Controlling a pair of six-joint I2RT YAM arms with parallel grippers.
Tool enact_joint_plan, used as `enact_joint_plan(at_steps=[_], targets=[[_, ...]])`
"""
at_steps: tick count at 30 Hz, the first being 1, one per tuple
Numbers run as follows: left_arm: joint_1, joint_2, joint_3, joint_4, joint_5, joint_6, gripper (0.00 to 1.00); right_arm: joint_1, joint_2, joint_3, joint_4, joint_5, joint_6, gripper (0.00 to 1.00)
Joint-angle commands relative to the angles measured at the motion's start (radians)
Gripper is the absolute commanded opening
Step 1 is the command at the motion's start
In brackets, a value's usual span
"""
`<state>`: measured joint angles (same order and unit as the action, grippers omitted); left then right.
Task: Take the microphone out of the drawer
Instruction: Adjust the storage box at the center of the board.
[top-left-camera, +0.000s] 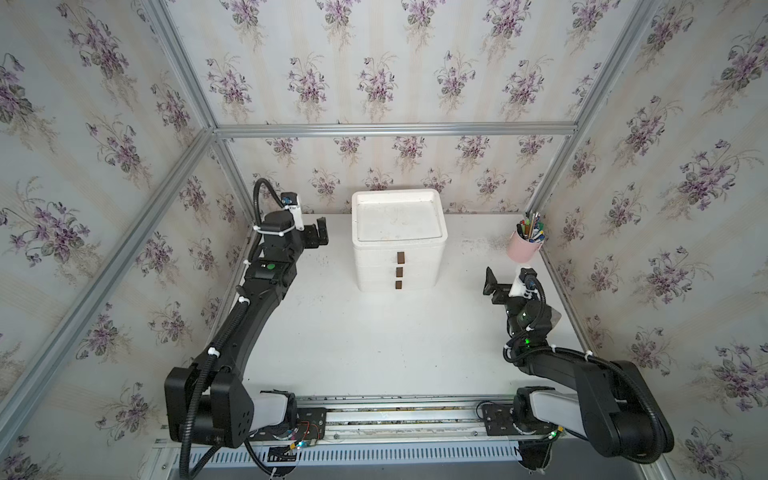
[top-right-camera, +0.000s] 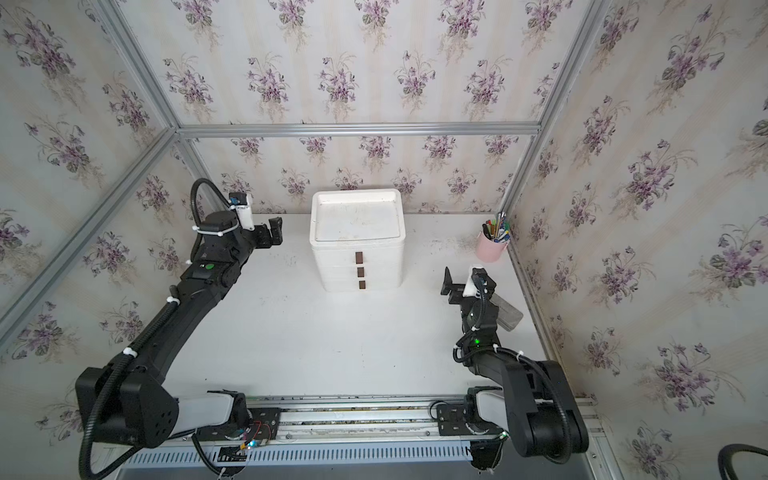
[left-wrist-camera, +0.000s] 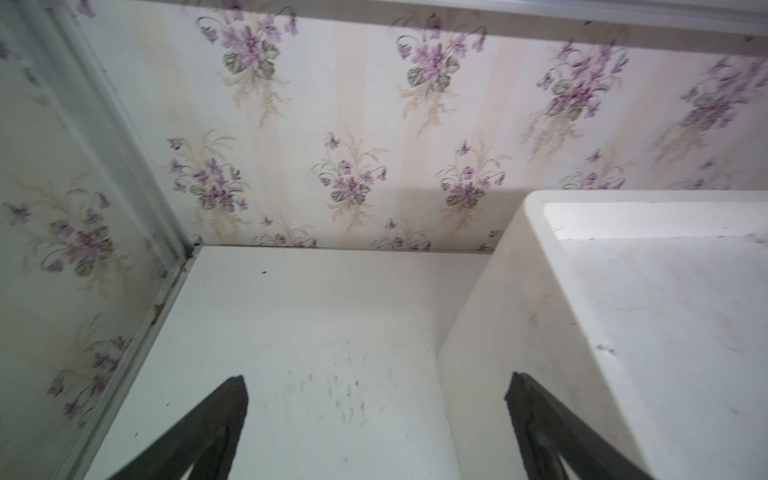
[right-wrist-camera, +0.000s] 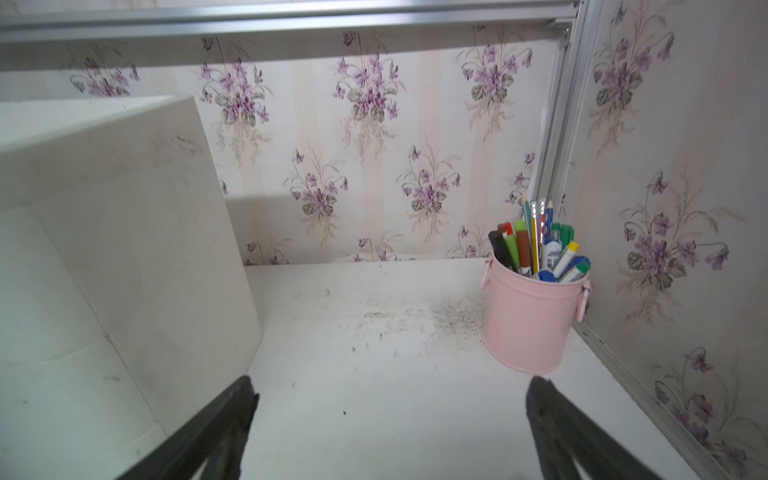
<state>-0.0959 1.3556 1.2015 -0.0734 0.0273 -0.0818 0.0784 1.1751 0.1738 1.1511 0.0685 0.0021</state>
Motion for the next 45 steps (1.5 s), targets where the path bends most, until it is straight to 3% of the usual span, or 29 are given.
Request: enact_joint_plan(at_steps=[1, 6, 10, 17, 21, 25, 29, 34, 40, 45], targets=[[0.0, 0.094, 0.126, -0.135, 0.307, 0.047, 0.99, 0.022, -0.086, 0.056, -0.221, 0.011, 0.035, 0.99], [0.0, 0.325, 0.403, -0.258, 0.588, 0.09, 0.99, 0.05, -0.197, 0.138, -0.473, -0.079, 0.08, 0.97], [0.001, 0.506, 0.615, -0.292, 0.676, 0.078, 0.99, 0.126, -0.26, 0.171, -0.627, -0.12, 0.1, 0.97], [0.0, 0.806, 1.007, -0.412, 0.849, 0.062, 0.99, 0.174, -0.267, 0.179, -0.627, -0.277, 0.251, 0.98], [-0.005, 0.882, 1.104, -0.419, 0.946, 0.037, 0.99, 0.173, -0.195, 0.238, -0.563, -0.402, 0.349, 0.98], [-0.019, 0.897, 1.094, -0.438, 1.018, 0.02, 0.99, 0.173, -0.112, 0.313, -0.551, -0.46, 0.394, 0.98], [-0.032, 0.849, 0.995, -0.46, 1.014, 0.057, 0.99, 0.173, -0.024, 0.377, -0.531, -0.497, 0.395, 0.98], [-0.058, 0.752, 0.841, -0.462, 0.95, 0.085, 0.99, 0.146, 0.109, 0.438, -0.434, -0.598, 0.402, 1.0], [-0.087, 0.625, 0.659, -0.462, 0.876, 0.112, 0.99, 0.079, 0.302, 0.485, -0.141, -0.847, 0.524, 1.0], [-0.097, 0.481, 0.494, -0.459, 0.722, 0.108, 0.99, 0.088, 0.464, 0.583, 0.002, -1.003, 0.627, 0.99]])
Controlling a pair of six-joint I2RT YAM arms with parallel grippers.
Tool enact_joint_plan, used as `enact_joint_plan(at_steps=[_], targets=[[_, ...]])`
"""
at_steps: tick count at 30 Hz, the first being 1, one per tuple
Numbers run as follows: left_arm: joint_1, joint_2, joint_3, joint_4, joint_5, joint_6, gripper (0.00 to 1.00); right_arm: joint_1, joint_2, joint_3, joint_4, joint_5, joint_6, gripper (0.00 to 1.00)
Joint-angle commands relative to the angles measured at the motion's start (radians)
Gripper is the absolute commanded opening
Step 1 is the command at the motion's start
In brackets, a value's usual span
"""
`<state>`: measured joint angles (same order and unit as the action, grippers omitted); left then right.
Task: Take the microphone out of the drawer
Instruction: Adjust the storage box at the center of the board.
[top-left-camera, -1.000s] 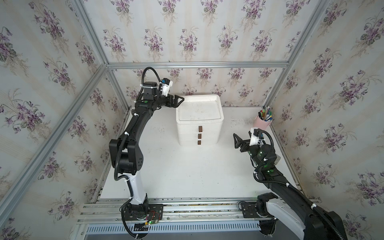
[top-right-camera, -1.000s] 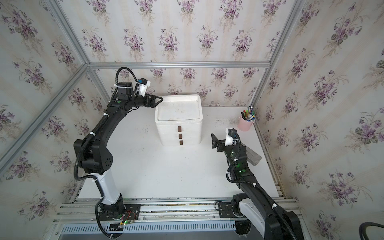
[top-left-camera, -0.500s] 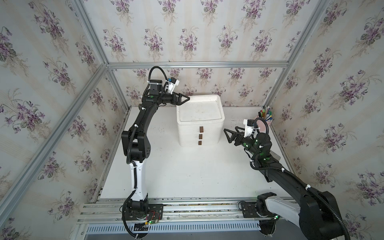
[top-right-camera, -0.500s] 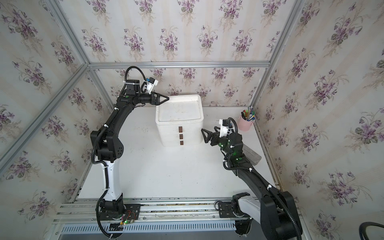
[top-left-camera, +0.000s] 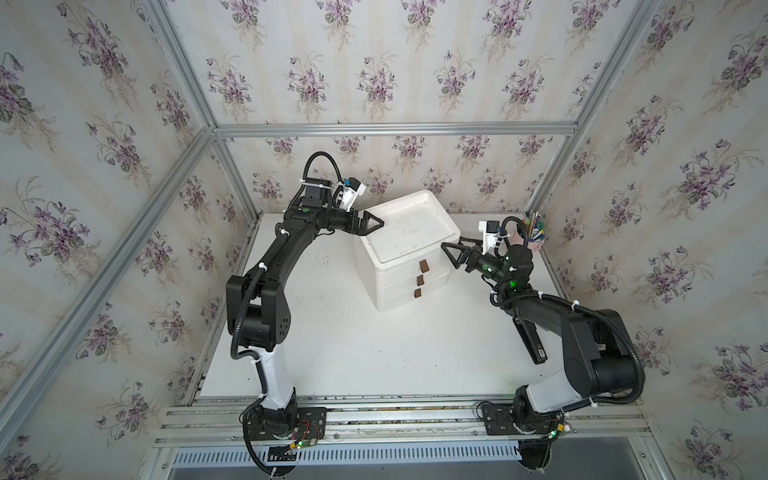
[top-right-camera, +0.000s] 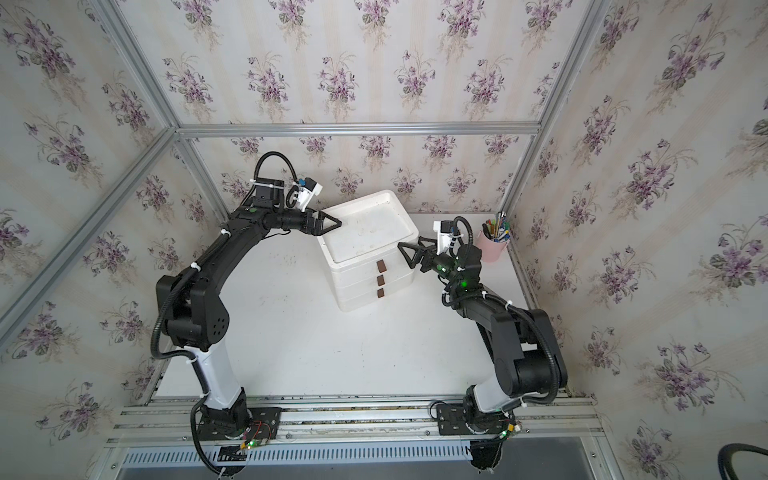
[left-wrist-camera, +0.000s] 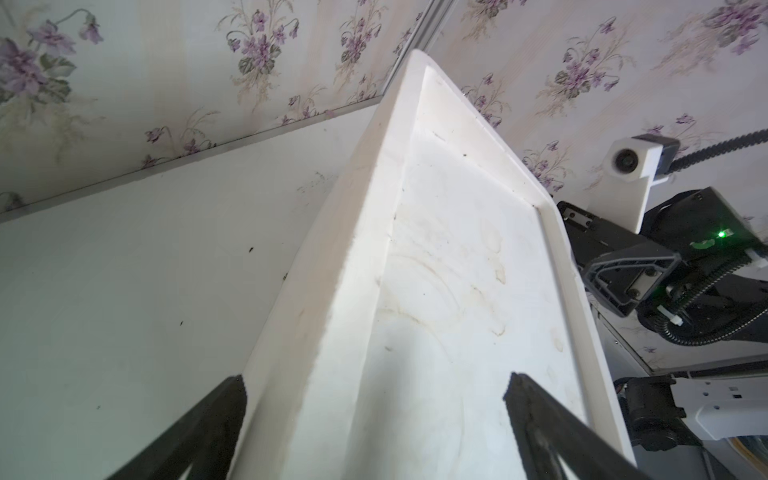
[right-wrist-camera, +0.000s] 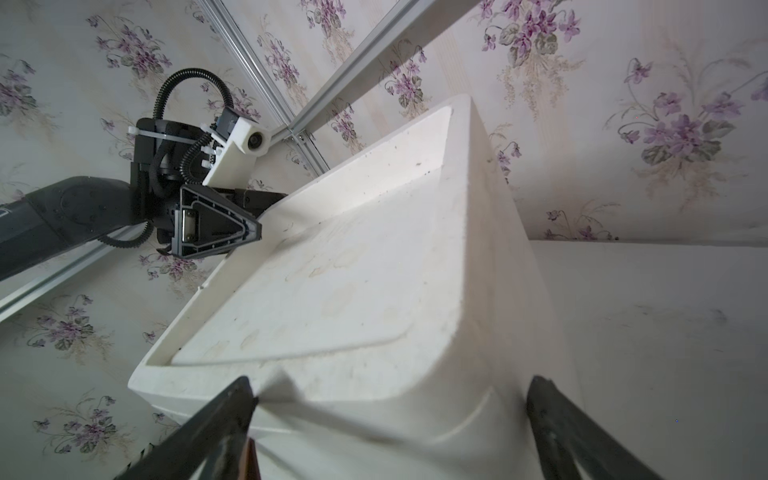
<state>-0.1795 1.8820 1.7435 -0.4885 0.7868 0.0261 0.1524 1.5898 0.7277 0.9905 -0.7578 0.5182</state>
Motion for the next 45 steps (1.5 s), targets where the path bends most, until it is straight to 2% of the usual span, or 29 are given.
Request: enact_joint_plan(at_steps=[1, 7, 10, 13, 18, 21, 26, 29, 35, 39, 45], targets=[[-0.013, -0.074, -0.076, -0.045, -0.073, -0.01, 0.99, 0.025, 0.079, 0.05, 0.191, -0.193, 0.133, 0.98], [-0.009, -0.221, -0.201, -0.042, -0.254, -0.091, 0.99, 0.143, 0.164, 0.172, 0.087, -0.166, 0.065, 0.97], [-0.007, -0.292, -0.263, -0.044, -0.342, -0.113, 0.99, 0.147, 0.183, 0.202, 0.097, -0.142, 0.083, 0.97], [0.014, -0.338, -0.284, -0.054, -0.407, -0.124, 0.99, 0.145, 0.166, 0.253, -0.029, -0.117, 0.02, 0.97], [0.031, -0.374, -0.245, -0.055, -0.4, -0.108, 0.99, 0.127, 0.015, 0.229, -0.22, 0.019, -0.089, 0.97], [0.031, -0.374, -0.198, -0.058, -0.376, -0.102, 0.99, 0.124, -0.109, 0.192, -0.413, 0.087, -0.18, 0.97], [0.025, -0.32, -0.118, -0.062, -0.259, -0.101, 0.99, 0.124, -0.309, 0.039, -0.539, 0.104, -0.165, 0.97], [0.011, -0.285, -0.085, -0.065, -0.22, -0.093, 0.99, 0.124, -0.422, -0.08, -0.522, 0.08, -0.098, 0.97], [-0.027, -0.227, -0.019, -0.109, -0.24, -0.052, 0.99, 0.124, -0.564, -0.272, -0.441, 0.067, 0.006, 0.97], [-0.046, -0.182, -0.012, -0.133, -0.291, -0.041, 0.99, 0.124, -0.543, -0.318, -0.349, 0.075, 0.049, 0.97], [-0.09, -0.168, -0.027, -0.178, -0.394, -0.007, 0.99, 0.126, -0.428, -0.289, -0.22, 0.044, 0.076, 0.97]])
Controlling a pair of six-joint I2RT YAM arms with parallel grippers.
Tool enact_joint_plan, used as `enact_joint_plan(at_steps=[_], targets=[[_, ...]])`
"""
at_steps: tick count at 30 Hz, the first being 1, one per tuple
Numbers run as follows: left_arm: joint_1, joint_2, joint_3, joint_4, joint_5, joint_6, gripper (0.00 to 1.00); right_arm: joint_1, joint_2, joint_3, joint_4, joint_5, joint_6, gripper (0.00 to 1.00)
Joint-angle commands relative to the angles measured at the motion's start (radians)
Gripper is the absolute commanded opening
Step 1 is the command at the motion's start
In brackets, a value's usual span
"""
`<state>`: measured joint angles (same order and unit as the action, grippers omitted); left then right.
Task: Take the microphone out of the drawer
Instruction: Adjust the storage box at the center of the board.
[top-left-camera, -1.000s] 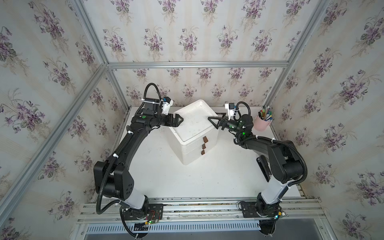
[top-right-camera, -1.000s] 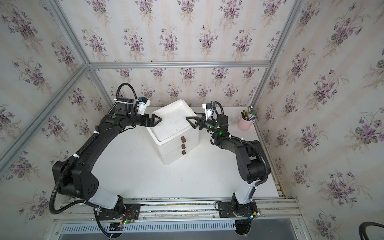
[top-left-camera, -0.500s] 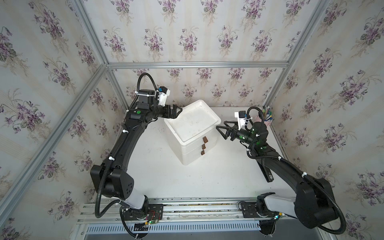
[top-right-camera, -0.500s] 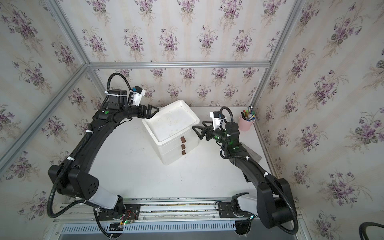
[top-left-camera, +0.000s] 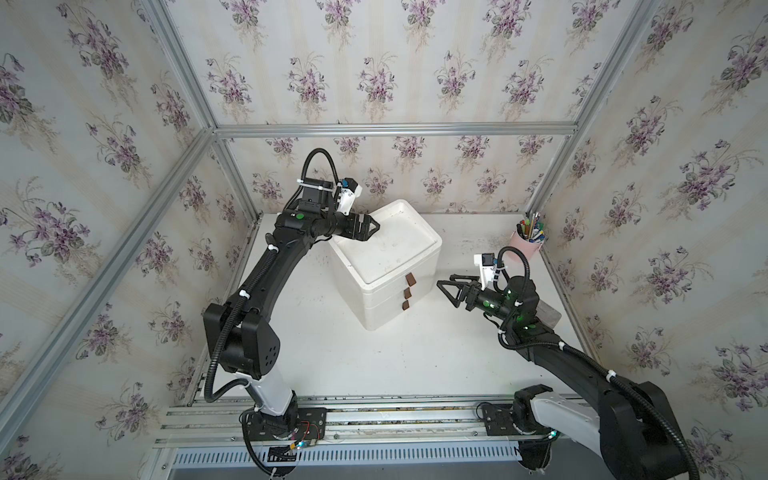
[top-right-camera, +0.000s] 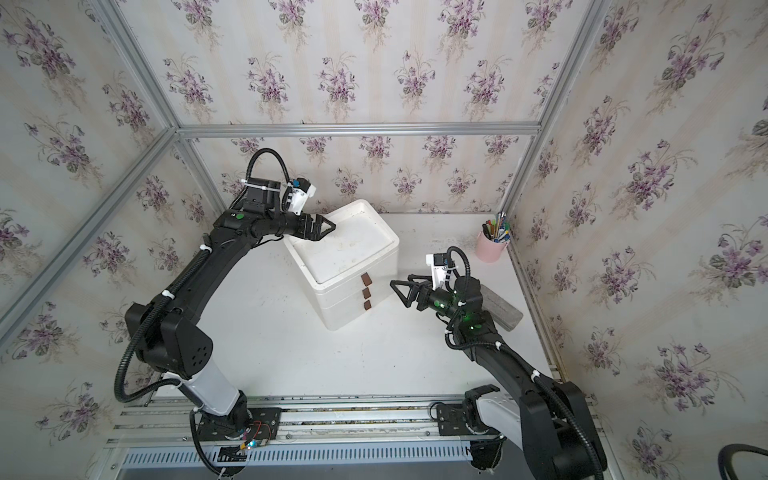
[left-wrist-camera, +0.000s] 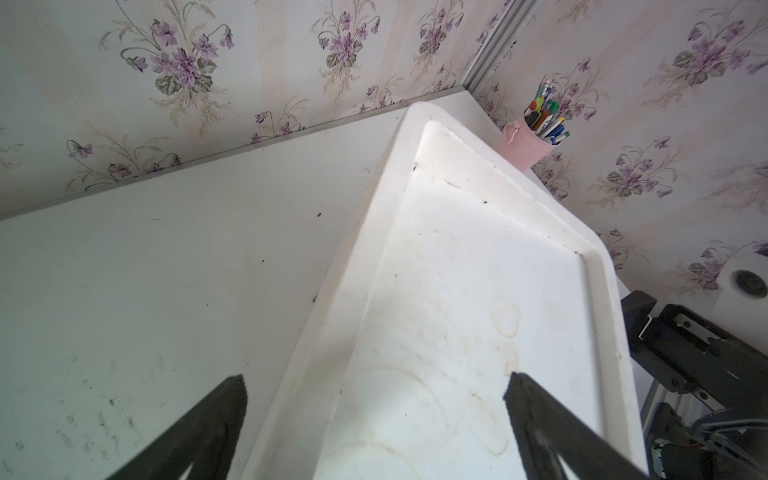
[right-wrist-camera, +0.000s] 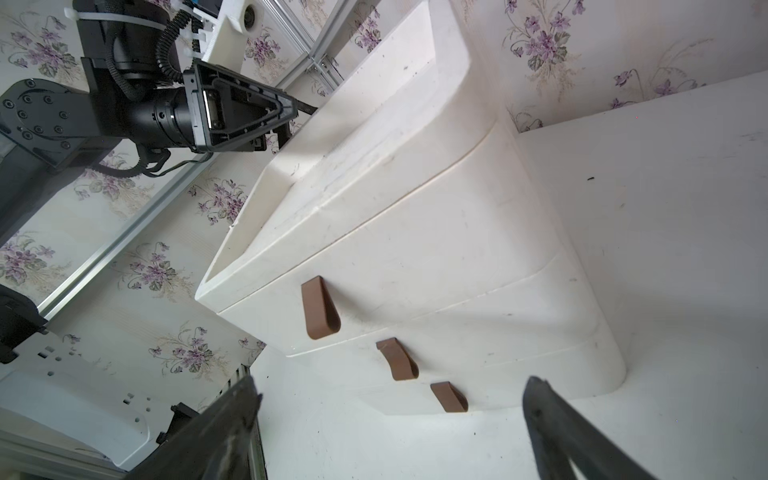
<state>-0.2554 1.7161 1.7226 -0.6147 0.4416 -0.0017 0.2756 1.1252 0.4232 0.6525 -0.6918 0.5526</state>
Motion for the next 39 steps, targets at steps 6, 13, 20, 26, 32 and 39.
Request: enact_joint_plan(at_steps=[6, 13, 20, 26, 32, 39], targets=[[-0.026, -0.012, -0.039, -0.123, -0.159, 0.043, 0.99, 0.061, 0.163, 0.075, 0.156, -0.011, 0.003, 0.97], [-0.021, -0.023, -0.092, -0.125, -0.259, 0.021, 0.99, 0.154, 0.32, 0.15, 0.24, 0.022, 0.008, 0.97], [0.021, 0.028, -0.087, -0.1, -0.298, -0.062, 0.99, 0.189, 0.421, 0.211, 0.316, 0.045, 0.039, 0.97], [0.023, 0.059, -0.055, -0.075, -0.297, -0.075, 0.99, 0.188, 0.409, 0.207, 0.339, 0.005, 0.072, 0.96], [0.023, 0.048, -0.046, -0.074, -0.242, -0.063, 0.99, 0.189, 0.394, 0.144, 0.449, -0.043, 0.208, 0.92], [0.024, 0.046, -0.049, -0.064, -0.205, -0.081, 0.99, 0.204, 0.432, 0.137, 0.543, -0.052, 0.28, 0.82]])
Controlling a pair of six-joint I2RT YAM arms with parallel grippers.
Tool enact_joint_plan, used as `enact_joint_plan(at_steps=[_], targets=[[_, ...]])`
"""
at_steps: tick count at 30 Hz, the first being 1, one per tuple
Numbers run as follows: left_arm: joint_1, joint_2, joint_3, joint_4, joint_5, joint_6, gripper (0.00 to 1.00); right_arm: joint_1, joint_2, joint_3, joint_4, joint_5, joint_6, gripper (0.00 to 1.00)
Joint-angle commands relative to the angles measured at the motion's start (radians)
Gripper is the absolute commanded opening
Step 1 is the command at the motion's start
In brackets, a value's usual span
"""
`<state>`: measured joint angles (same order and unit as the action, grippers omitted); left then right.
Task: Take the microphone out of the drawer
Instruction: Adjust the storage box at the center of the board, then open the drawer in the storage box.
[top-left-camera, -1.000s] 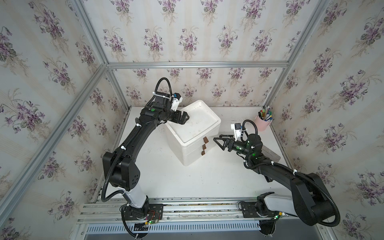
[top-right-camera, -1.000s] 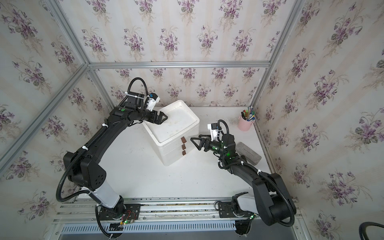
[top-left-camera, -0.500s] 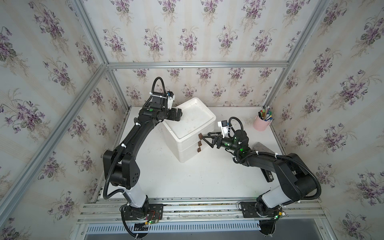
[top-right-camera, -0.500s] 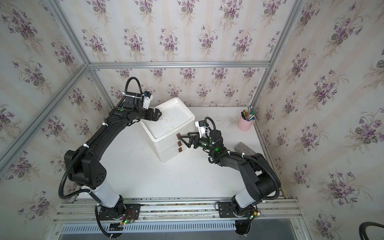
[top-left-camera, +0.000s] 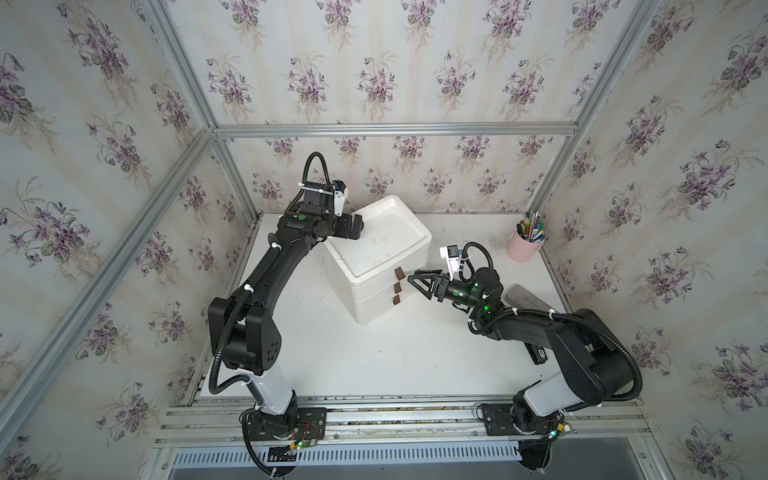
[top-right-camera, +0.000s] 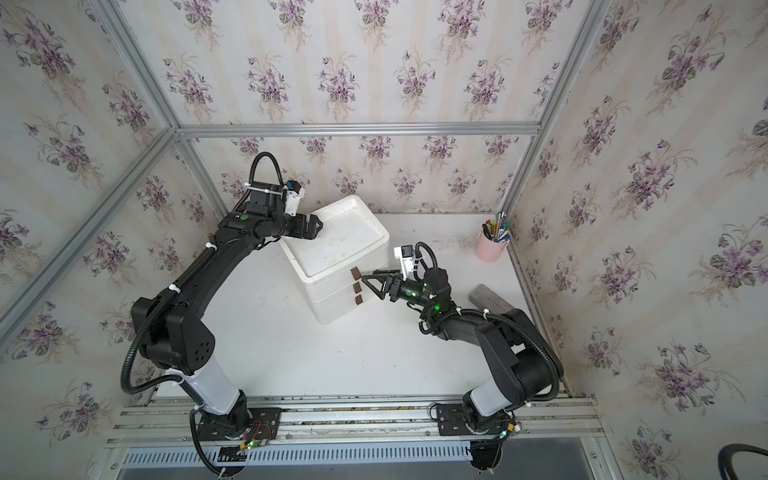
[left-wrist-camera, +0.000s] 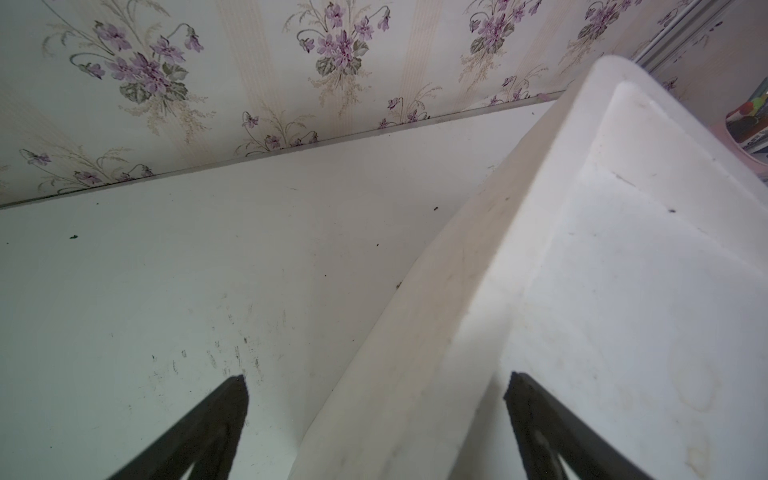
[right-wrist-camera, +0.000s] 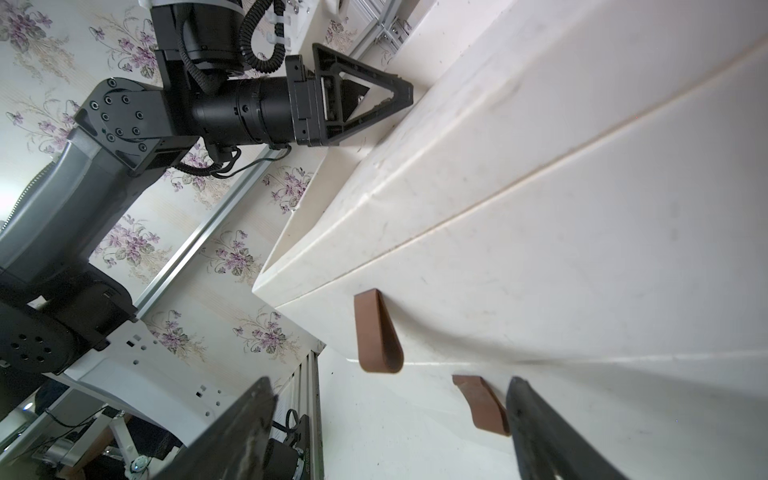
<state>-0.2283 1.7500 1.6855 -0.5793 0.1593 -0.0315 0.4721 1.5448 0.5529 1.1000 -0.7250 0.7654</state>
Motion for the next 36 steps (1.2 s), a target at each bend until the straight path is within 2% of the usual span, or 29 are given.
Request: enact_joint_plan(at_steps=[1, 7, 20, 21, 29, 31, 36], targets=[[-0.003, 0.012, -0.015, -0.097, 0.078, -0.052, 0.99, 0.012, 0.02, 0.014, 0.105, -0.023, 0.074, 0.79], [-0.005, 0.005, -0.023, -0.092, 0.082, -0.052, 0.99, 0.035, 0.077, 0.054, 0.142, -0.021, 0.111, 0.61], [-0.009, -0.012, -0.04, -0.079, 0.076, -0.06, 0.99, 0.059, 0.165, 0.094, 0.276, -0.037, 0.205, 0.43], [-0.009, -0.012, -0.042, -0.077, 0.074, -0.061, 0.99, 0.099, 0.168, 0.094, 0.277, -0.034, 0.207, 0.41], [-0.01, -0.014, -0.046, -0.068, 0.082, -0.067, 0.99, 0.108, 0.161, 0.088, 0.262, -0.01, 0.193, 0.28], [-0.011, -0.017, -0.046, -0.067, 0.083, -0.067, 0.99, 0.108, 0.16, 0.088, 0.256, -0.011, 0.193, 0.27], [-0.011, -0.02, -0.044, -0.063, 0.084, -0.069, 0.99, 0.093, 0.154, 0.067, 0.253, 0.019, 0.201, 0.34]])
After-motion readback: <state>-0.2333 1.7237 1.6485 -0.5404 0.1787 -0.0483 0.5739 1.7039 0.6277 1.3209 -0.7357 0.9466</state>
